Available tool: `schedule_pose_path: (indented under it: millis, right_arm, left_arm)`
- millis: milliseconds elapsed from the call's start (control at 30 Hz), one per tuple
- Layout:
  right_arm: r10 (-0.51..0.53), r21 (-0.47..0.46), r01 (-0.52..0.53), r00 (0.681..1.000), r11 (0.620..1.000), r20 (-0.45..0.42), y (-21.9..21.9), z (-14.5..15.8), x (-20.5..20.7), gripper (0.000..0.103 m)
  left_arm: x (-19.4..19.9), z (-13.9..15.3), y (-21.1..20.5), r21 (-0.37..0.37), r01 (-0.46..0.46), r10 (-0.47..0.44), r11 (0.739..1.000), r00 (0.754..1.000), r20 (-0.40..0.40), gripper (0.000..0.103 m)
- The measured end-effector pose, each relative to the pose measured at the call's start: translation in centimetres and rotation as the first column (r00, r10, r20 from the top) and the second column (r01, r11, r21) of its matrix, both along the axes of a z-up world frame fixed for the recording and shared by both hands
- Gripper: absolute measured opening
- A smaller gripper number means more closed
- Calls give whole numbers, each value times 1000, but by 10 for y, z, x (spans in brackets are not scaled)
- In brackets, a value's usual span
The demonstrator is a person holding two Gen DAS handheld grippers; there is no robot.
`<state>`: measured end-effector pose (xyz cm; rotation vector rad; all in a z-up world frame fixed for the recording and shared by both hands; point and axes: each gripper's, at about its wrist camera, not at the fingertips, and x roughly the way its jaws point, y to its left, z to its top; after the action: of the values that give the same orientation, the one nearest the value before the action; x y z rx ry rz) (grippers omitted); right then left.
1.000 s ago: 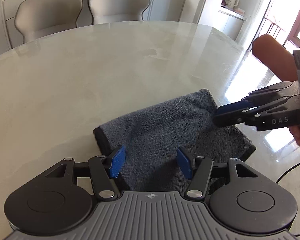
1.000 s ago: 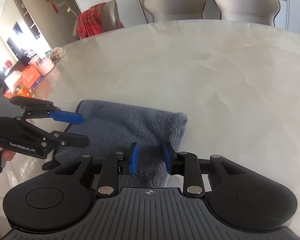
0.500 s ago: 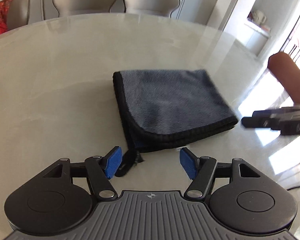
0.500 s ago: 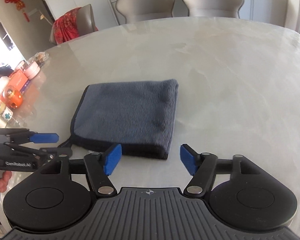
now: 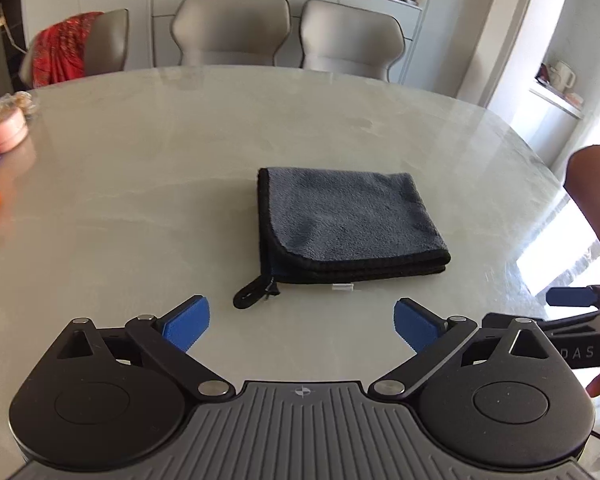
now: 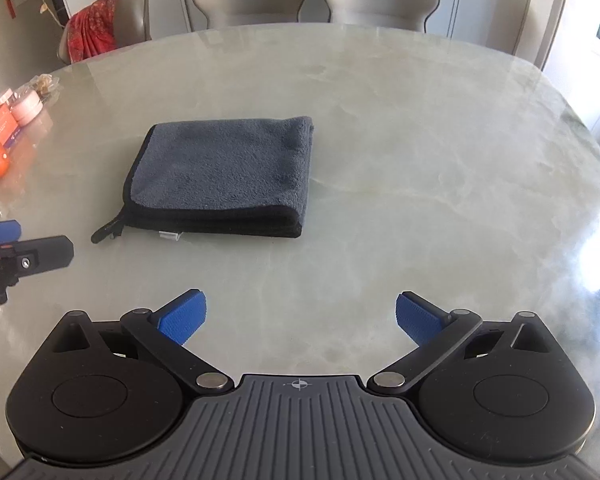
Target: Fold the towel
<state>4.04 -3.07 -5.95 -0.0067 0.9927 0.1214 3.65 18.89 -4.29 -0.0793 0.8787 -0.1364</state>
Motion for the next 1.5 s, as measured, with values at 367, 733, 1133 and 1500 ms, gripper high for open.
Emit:
schedule_pose_path:
  millis: [367,733,1133,1500]
  right_arm:
    - [27,35,-28,999,999,44,-24,21,-20,102]
    - [40,51,-42,998,998,37,-39,17,-26,102]
    - [53,54,-55,998,997,27,-39,14,-29,102]
    - [54,52,-55,998,997,24,-38,14,-32,102]
  left_arm:
    - [-20,18,-27,84,-64,66,994,998,-18,103]
    - [-21,23,-35,90,-119,123,989,991,-45,103]
    - [-24,24,-37,100,-115,120,988,992,-47,103]
    - [-24,25,-40,79,-96,101,992,993,-59,103]
